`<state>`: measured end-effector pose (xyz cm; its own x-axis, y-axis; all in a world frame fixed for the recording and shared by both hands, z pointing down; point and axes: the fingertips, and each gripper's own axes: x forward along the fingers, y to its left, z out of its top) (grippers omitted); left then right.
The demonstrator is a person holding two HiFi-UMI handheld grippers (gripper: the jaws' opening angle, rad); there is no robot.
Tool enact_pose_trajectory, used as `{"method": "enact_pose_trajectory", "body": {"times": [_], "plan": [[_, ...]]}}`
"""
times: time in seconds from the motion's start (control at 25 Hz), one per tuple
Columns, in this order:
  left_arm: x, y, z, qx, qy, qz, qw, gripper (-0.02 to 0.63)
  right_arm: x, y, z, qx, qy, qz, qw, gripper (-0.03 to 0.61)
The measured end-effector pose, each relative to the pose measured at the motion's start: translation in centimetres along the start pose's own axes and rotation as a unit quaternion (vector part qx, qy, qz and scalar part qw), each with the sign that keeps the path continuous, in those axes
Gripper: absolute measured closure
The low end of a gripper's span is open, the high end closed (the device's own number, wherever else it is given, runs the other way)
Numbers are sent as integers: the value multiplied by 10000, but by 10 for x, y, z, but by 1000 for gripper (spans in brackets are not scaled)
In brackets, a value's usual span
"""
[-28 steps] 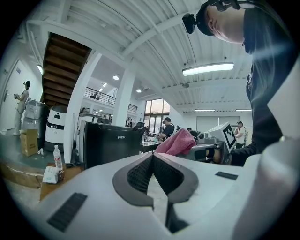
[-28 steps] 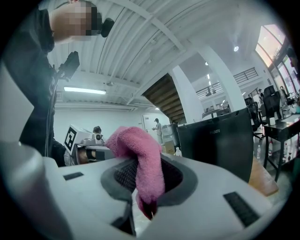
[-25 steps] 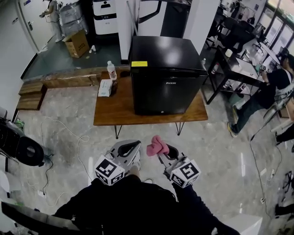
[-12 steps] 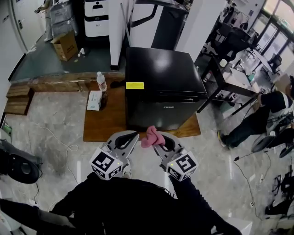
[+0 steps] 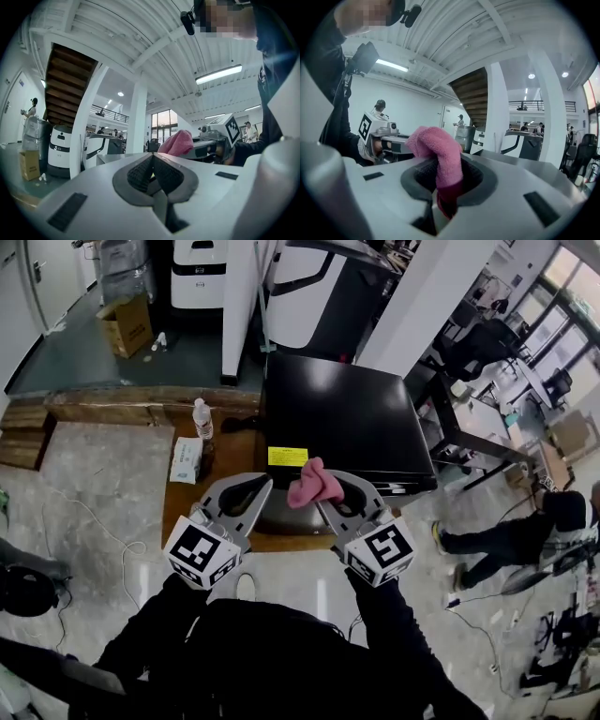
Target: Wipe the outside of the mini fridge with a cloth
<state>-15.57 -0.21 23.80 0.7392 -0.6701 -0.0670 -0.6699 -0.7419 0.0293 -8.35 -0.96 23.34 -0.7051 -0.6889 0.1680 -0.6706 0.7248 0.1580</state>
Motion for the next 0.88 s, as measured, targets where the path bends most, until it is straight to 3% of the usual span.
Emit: {"method": "enact_pose_trajectory", "body": {"times": [0.2, 0.36, 0.68, 0.88], "plan": [[39, 53, 20, 153, 61, -28, 9999, 607, 50, -45, 42, -345, 9, 28, 9994, 497], [76, 87, 32, 214, 64, 91, 9997, 607, 99, -87, 51, -464, 322, 120, 9983, 497], [141, 147, 45, 277, 145, 656, 9974, 607, 197, -180, 28, -769, 1494, 378, 9851, 497], [171, 168, 40, 370, 380, 988, 9937, 607, 240, -228, 0, -609, 2180, 670, 9717, 497]]}}
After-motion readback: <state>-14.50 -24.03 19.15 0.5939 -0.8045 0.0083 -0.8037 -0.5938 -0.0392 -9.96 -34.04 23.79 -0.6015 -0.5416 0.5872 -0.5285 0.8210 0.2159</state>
